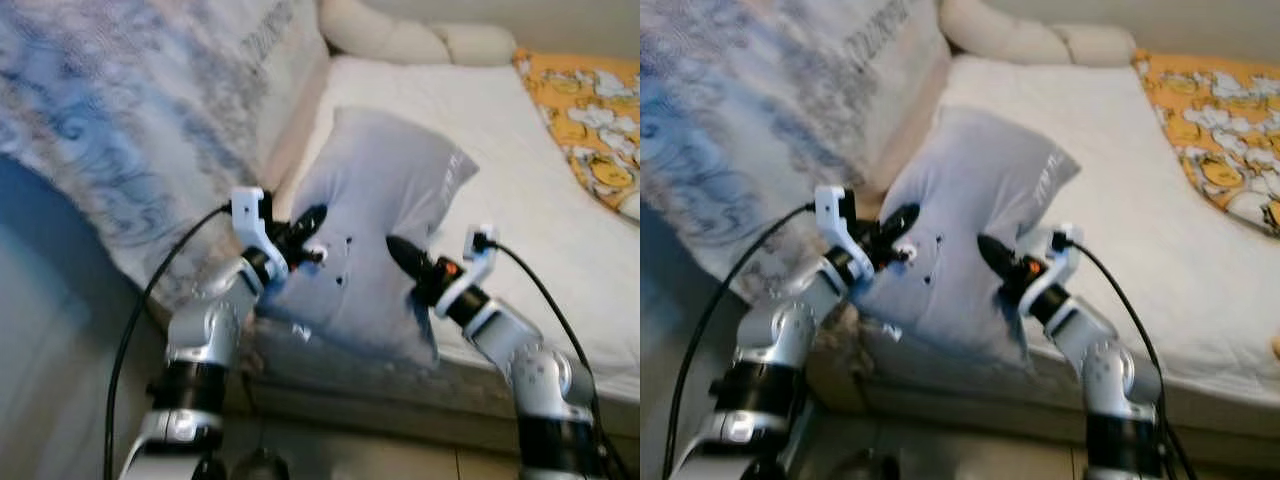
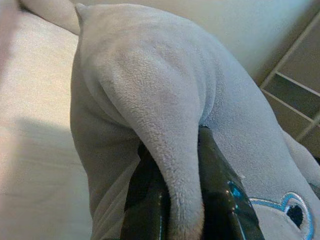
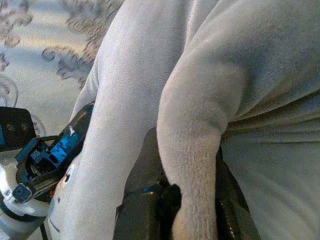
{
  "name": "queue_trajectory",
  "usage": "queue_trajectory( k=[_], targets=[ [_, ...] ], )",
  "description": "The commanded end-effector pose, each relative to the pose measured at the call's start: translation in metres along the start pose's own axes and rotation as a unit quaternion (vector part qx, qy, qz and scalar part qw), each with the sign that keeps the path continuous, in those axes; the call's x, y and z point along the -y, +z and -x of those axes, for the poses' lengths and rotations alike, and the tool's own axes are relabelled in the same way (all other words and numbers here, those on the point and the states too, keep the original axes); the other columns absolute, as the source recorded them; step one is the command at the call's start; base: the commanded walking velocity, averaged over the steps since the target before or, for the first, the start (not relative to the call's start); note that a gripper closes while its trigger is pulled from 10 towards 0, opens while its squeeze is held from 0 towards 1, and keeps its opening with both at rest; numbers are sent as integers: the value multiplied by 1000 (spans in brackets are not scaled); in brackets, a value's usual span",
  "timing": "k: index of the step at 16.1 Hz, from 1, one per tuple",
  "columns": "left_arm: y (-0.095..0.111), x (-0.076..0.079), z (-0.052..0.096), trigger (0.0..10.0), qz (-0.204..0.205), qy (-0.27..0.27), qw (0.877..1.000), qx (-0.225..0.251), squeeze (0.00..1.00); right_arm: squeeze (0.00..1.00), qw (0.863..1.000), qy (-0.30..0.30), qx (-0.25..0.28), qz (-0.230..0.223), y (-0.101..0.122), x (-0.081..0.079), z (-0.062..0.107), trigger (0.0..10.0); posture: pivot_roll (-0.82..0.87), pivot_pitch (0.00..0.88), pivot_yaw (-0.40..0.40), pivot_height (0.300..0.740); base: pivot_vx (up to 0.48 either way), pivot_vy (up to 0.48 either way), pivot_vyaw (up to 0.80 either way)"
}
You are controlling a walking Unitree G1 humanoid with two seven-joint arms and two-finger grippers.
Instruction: Clean up the room
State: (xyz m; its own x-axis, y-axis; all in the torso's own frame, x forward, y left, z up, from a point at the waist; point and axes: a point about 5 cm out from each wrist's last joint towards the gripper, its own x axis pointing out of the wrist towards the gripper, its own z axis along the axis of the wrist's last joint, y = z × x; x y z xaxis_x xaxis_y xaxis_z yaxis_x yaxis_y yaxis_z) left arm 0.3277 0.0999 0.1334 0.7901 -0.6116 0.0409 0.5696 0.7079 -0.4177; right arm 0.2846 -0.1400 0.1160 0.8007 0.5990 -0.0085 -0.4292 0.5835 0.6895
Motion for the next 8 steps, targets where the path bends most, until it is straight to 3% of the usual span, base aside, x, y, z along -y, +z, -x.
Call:
queue_trajectory(
  k=[1,8],
  targets=[
    [6,9,-5,10000,-13,-22,1000,14,0,0,999,44,-14,-1,-3,-15,-13,10000,12,0,10,740,409,0,0],
    [3,11,-7,10000,-16,-34,999,0,0,0,999,36,-8,-10,-4,-12,-10,10000,4,0,20,740,409,0,0]
  ],
)
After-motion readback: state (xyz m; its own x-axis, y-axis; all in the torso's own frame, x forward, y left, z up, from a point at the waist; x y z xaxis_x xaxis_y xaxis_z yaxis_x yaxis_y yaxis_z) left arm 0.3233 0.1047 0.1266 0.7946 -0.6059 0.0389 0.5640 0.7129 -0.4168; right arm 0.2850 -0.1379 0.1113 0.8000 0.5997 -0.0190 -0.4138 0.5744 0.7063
